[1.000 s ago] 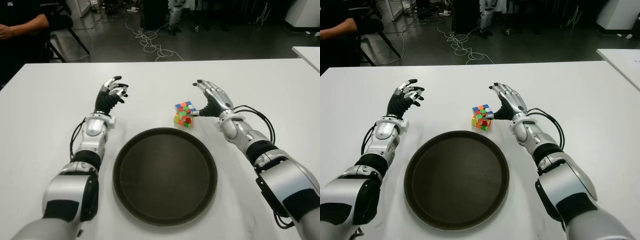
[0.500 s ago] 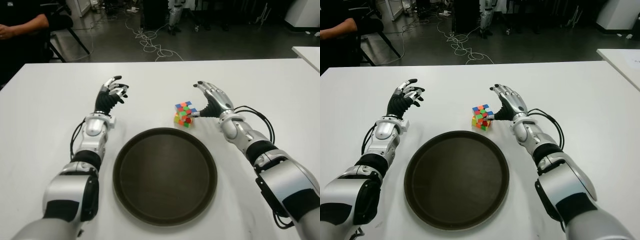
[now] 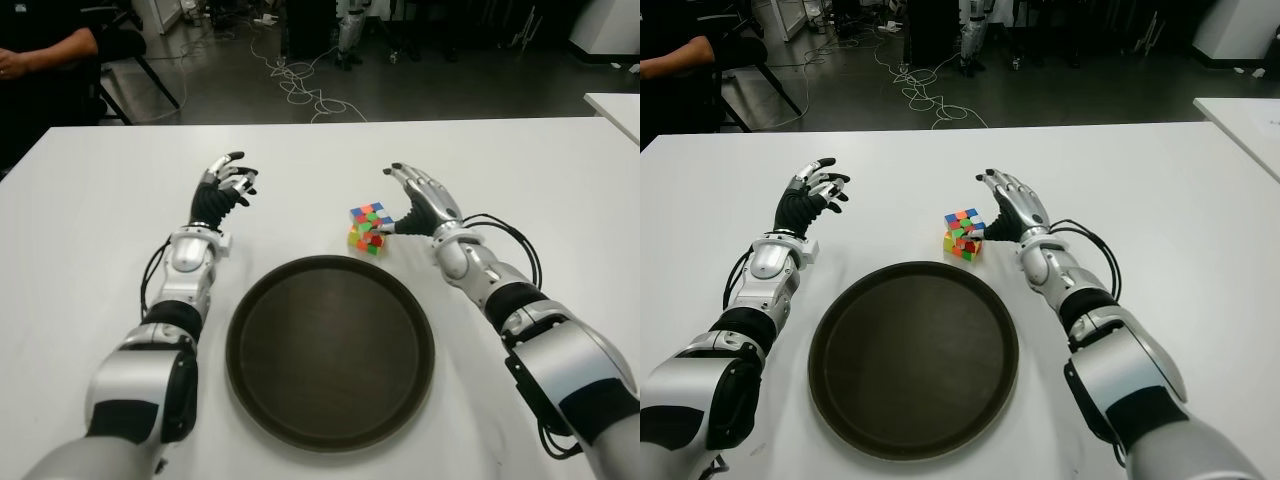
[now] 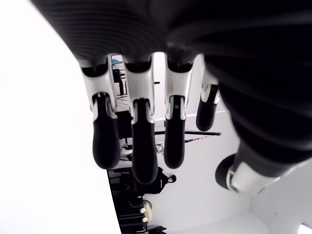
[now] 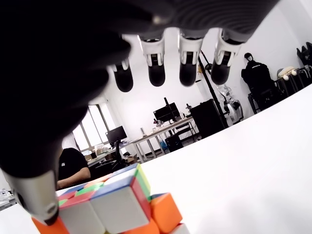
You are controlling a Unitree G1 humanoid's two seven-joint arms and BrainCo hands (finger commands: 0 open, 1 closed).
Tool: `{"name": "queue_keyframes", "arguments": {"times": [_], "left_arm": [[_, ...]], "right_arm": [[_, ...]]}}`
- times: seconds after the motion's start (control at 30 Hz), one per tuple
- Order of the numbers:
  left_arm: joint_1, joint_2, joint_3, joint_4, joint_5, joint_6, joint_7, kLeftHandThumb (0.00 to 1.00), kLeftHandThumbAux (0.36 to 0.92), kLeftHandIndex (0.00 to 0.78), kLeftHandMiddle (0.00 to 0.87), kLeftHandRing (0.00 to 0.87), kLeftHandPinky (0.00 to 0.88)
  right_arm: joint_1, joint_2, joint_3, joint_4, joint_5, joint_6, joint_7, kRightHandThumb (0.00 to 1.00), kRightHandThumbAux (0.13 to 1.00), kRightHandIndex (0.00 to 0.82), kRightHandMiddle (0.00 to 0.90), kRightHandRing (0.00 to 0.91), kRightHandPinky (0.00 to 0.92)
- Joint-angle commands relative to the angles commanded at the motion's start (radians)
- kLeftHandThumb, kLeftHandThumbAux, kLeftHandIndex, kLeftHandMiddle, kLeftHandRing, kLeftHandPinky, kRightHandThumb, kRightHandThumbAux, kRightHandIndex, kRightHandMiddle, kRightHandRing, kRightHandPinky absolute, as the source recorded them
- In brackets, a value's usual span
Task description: Pick up the Rubik's Cube and put it in the plate
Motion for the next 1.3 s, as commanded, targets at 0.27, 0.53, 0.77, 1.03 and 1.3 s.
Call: {"name": "queue_keyframes", "arguments": {"times": [0.27,0.53,0.77,1.03,1.3], "left_arm": [[0.002,0.002,-0.004,0.002,0.006,-0.009,-0.003,0.243,0.624,0.208,0.36,0.465,0.528],[0.001,0.003,-0.004,0.005,0.004,-0.006,-0.008,0.25,0.631,0.21,0.363,0.467,0.533],[0.0,0.002,0.0,0.006,0.001,-0.008,-0.012,0.259,0.634,0.207,0.379,0.481,0.551],[0.001,0.001,0.001,0.006,0.002,-0.007,-0.009,0.255,0.627,0.204,0.364,0.471,0.54],[-0.001,0.001,-0.001,0.007,0.005,-0.003,-0.006,0.26,0.634,0.205,0.375,0.477,0.549]], "right_arm": [[0.007,0.01,0.016,-0.001,-0.01,-0.006,0.01,0.0,0.672,0.03,0.035,0.073,0.096],[0.008,0.015,0.02,-0.002,-0.01,-0.007,0.017,0.0,0.696,0.046,0.049,0.079,0.097],[0.011,0.02,0.02,0.0,-0.014,0.001,-0.001,0.0,0.712,0.064,0.066,0.091,0.106],[0.012,0.025,0.016,0.001,-0.01,0.013,-0.018,0.0,0.714,0.072,0.075,0.115,0.148],[0.015,0.027,0.008,0.001,-0.002,0.01,-0.025,0.0,0.729,0.079,0.081,0.133,0.185]]}}
